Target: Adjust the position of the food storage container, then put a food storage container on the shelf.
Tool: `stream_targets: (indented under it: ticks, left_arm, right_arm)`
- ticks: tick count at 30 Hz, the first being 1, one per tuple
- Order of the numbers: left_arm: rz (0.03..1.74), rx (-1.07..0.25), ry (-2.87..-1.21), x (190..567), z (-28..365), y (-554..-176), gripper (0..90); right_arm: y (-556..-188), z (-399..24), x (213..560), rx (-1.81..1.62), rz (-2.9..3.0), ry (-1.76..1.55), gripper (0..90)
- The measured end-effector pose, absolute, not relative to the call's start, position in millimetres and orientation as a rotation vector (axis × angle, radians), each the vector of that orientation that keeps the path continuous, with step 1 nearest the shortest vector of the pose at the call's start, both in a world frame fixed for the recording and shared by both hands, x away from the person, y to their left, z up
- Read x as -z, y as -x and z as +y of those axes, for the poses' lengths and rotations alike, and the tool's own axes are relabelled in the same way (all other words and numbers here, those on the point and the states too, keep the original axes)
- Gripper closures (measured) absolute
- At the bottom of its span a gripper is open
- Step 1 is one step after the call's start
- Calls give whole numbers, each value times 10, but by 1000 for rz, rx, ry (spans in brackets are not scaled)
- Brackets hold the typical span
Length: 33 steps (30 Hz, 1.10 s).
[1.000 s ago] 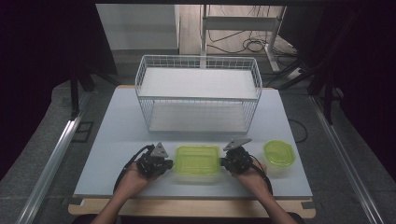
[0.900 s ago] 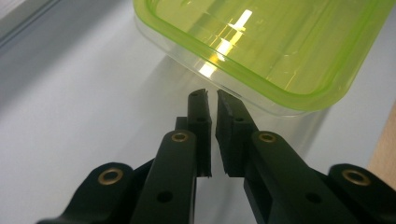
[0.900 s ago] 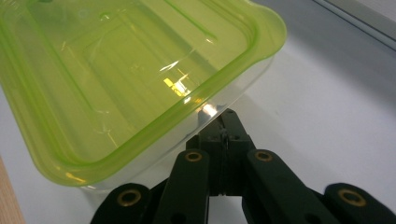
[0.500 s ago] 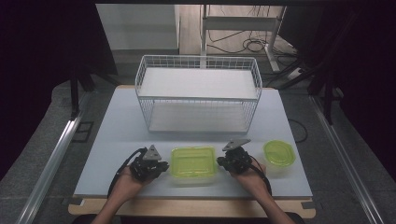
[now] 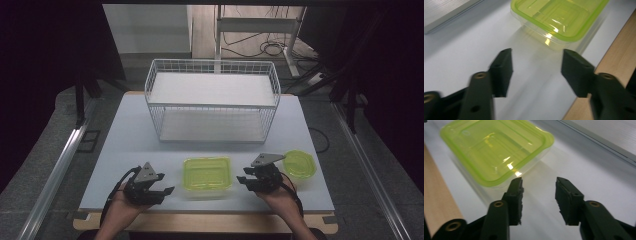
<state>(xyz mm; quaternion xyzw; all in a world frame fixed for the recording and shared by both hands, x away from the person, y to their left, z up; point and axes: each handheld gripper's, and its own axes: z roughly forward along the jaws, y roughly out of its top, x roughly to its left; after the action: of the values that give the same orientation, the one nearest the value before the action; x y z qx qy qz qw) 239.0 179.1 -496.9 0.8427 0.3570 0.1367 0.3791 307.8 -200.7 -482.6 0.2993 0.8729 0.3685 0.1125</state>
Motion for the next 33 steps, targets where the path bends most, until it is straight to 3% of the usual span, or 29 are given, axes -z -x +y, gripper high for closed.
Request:
stream_targets:
  ticks: [4,14,22,33]
  left_arm:
    - [926,-385,-2116,5017,1833,-2316,245]
    - [853,-477,-2124,5108,1813,-2214,35]
    - [826,-541,-2114,5178,1835,-2195,20]
    - [825,-548,-2128,5204,1828,-2200,18]
  right_arm:
    - [-2981,-2004,4828,-1108,2552,-865,410]
    - [-2890,-2076,4893,-1194,2508,-866,156]
    - [-2874,-2076,4957,-1233,2507,-845,86]
    - [-2900,-2084,4990,-1222,2477,-929,64]
